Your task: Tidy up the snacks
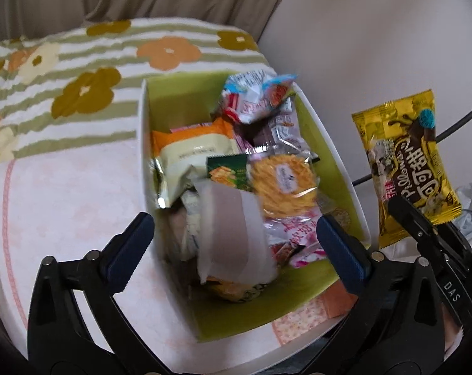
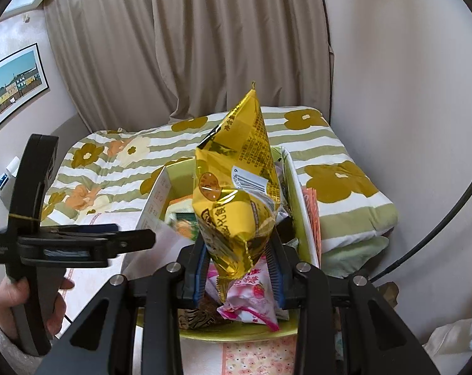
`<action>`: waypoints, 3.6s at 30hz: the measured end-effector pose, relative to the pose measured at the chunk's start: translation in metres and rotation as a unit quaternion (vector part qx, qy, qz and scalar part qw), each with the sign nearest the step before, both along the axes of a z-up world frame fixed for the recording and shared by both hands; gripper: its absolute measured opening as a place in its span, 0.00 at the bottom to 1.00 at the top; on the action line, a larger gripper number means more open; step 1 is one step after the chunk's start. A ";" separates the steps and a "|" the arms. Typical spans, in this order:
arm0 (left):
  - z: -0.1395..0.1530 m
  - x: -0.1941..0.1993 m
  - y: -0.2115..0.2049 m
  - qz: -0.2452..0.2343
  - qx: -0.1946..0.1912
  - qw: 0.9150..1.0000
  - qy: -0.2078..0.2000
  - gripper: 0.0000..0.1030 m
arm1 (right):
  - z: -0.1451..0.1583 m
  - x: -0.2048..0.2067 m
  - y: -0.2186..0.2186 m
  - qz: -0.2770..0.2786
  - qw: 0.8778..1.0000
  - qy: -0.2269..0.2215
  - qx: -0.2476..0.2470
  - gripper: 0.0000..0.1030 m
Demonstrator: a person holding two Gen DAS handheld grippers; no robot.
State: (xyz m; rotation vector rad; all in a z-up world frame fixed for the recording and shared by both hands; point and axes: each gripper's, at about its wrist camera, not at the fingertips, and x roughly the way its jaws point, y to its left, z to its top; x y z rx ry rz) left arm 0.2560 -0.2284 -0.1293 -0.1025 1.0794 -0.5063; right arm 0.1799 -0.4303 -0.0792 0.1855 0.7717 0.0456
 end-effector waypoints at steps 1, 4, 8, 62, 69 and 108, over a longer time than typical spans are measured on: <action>0.001 -0.001 0.004 0.000 0.006 1.000 -0.004 1.00 | -0.002 -0.002 0.001 -0.002 1.000 0.000 0.001 0.30; 0.002 -0.005 0.018 0.015 0.036 0.999 -0.007 1.00 | -0.005 -0.004 0.000 0.002 1.000 0.008 0.005 0.30; 0.013 -0.013 0.039 0.033 0.032 0.999 -0.024 1.00 | -0.007 -0.002 0.005 0.017 1.000 0.018 0.003 0.30; 0.165 -0.301 0.198 0.156 0.061 0.938 -0.304 1.00 | 0.117 -0.196 0.137 -0.014 0.988 -0.139 -0.068 1.00; 0.166 -0.300 0.203 0.163 0.062 0.936 -0.306 1.00 | 0.118 -0.194 0.144 -0.009 0.987 -0.143 -0.069 1.00; 0.157 -0.288 0.211 0.175 0.062 0.936 -0.301 1.00 | 0.116 -0.185 0.147 -0.009 0.989 -0.138 -0.061 1.00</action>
